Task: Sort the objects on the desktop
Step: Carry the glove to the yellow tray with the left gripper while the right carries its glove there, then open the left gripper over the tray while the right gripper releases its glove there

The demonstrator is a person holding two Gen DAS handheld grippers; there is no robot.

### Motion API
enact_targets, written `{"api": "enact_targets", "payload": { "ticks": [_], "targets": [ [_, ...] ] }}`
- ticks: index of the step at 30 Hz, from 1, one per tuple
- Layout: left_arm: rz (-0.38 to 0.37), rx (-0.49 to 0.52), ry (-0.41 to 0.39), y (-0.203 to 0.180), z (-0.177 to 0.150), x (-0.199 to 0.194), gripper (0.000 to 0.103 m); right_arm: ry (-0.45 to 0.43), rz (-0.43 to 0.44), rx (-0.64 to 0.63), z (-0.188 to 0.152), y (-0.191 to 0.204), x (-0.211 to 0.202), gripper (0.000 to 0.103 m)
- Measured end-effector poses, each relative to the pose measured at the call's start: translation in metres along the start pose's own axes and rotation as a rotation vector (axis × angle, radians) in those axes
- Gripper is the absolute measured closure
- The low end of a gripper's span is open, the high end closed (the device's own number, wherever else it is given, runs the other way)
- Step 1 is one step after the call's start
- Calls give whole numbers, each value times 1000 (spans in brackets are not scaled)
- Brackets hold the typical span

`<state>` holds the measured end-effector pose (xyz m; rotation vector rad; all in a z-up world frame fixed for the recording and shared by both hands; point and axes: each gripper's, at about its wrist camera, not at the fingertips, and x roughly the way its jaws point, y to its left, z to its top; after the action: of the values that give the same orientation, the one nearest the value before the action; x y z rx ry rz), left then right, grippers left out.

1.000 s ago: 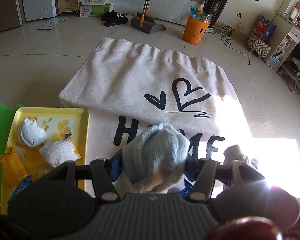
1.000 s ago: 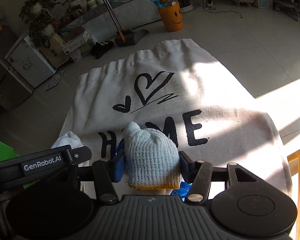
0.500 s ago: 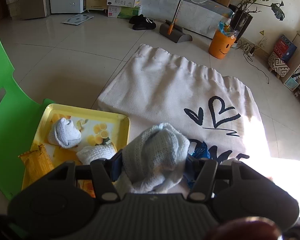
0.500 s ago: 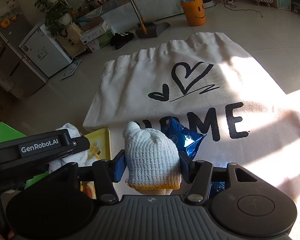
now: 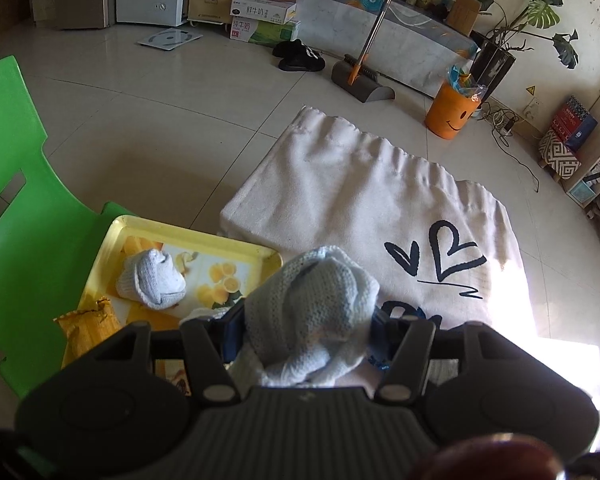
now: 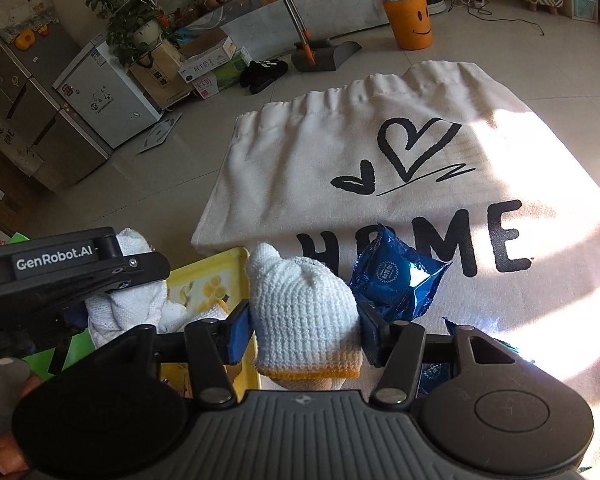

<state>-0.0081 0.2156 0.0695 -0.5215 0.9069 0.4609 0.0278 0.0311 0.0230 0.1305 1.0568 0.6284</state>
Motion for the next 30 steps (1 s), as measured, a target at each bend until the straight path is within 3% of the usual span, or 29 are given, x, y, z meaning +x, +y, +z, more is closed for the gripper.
{"api": "enact_targets", "payload": {
  "ticks": [4, 11, 22, 30],
  "targets": [
    [-10, -35, -29, 20, 14, -10, 46, -8, 41, -8, -1, 6, 4, 48],
    [55, -105, -79, 66, 34, -18, 46, 32, 151, 5, -9, 24, 27, 48],
    [169, -288, -2, 141, 37, 6, 46, 154, 355, 25, -37, 71, 84, 48],
    [183, -292, 81, 152, 31, 30, 46, 177, 386, -34, -54, 95, 105, 45]
  ]
}}
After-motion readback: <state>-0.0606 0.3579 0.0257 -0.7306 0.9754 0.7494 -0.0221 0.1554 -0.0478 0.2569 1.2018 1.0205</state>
